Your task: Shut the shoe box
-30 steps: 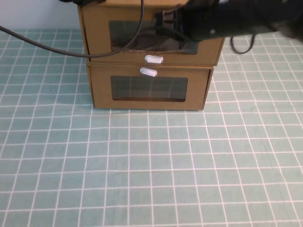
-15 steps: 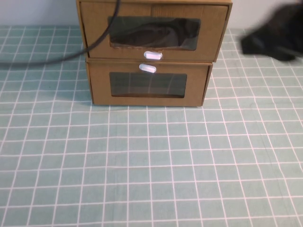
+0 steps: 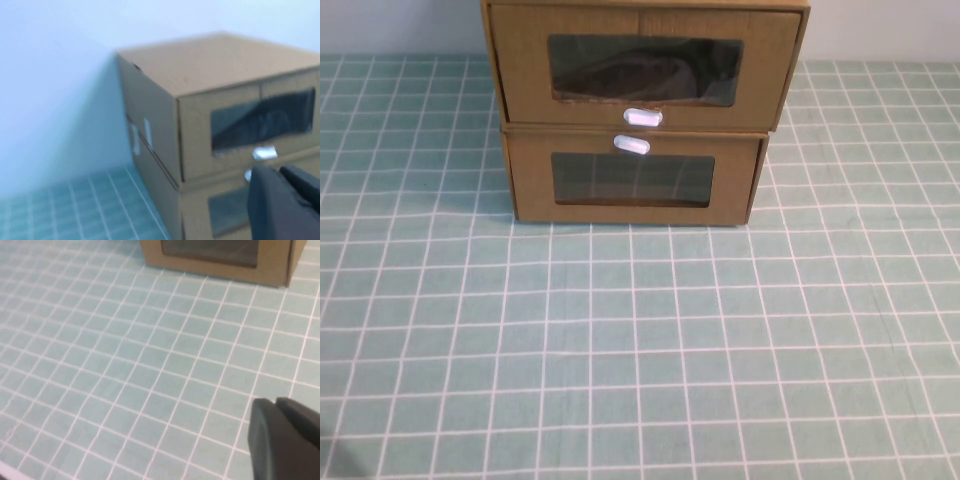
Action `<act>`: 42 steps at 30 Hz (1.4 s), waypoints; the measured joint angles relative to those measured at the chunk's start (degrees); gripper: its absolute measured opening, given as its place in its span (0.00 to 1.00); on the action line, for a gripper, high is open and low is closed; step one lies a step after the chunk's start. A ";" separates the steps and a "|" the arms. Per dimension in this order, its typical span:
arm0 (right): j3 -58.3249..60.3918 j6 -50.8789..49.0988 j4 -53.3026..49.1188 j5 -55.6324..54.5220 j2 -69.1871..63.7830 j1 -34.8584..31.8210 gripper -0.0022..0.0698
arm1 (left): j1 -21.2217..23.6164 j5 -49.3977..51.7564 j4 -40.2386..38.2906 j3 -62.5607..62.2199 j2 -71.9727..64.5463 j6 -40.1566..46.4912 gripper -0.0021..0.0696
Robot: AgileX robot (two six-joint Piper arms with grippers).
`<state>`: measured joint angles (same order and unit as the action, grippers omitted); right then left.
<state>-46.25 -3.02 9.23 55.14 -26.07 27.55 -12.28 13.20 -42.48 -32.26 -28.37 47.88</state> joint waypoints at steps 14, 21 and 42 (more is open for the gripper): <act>31.41 -0.23 2.97 -39.49 11.46 0.00 0.01 | 0.00 -6.02 -2.50 26.24 29.05 0.05 0.02; 41.88 -0.23 4.17 -53.29 10.25 0.00 0.01 | 0.00 -9.32 -2.86 33.60 29.05 0.05 0.02; 44.52 -0.23 -2.00 -37.94 13.48 -5.44 0.01 | 0.00 2.61 -3.10 33.72 29.05 0.05 0.02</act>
<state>-1.73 -3.25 7.23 17.19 -12.60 22.11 -12.28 15.81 -45.58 1.45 0.68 47.93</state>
